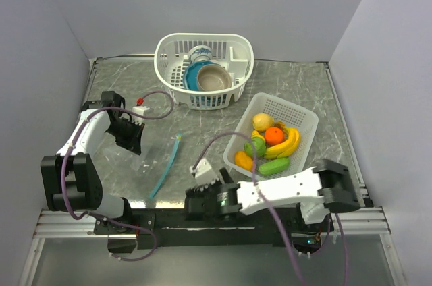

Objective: Open the zip-top bag and remove the fake food

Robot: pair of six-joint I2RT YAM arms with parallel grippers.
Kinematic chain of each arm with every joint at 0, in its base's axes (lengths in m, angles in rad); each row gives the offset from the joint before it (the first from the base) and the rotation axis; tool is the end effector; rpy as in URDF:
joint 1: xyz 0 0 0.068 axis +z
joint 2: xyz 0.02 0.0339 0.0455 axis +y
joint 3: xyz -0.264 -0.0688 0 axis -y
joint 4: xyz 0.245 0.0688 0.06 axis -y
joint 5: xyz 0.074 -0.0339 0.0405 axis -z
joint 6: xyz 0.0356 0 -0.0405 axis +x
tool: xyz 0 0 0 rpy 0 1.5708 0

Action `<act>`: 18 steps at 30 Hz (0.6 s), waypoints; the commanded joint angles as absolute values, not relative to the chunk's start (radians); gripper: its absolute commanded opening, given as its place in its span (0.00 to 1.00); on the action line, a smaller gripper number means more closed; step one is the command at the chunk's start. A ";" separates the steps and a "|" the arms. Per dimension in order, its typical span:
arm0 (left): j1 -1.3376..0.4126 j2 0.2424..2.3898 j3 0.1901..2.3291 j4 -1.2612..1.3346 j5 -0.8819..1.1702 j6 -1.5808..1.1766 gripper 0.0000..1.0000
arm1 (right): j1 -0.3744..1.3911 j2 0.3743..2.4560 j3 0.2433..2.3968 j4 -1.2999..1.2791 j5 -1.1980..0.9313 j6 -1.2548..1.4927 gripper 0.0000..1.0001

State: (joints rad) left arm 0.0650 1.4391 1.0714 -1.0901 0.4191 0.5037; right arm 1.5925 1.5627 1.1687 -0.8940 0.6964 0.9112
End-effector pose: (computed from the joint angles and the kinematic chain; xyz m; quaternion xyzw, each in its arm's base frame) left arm 0.2480 0.0016 0.2373 0.2240 0.9506 -0.1839 0.1113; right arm 0.0164 0.2958 0.2416 -0.2656 0.8932 0.0199 0.3623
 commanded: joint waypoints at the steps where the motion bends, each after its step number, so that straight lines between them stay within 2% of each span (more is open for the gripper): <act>1: 0.061 1.428 1.109 -1.086 0.428 0.499 0.01 | 1.643 1.595 1.109 -0.852 0.546 0.982 1.00; 11: 0.061 1.416 1.106 -1.098 0.422 0.505 0.01 | 1.557 1.632 1.055 -0.635 0.566 0.893 1.00; 18: 0.061 1.407 1.108 -1.104 0.425 0.512 0.01 | 1.520 1.695 1.120 -0.735 0.658 0.874 1.00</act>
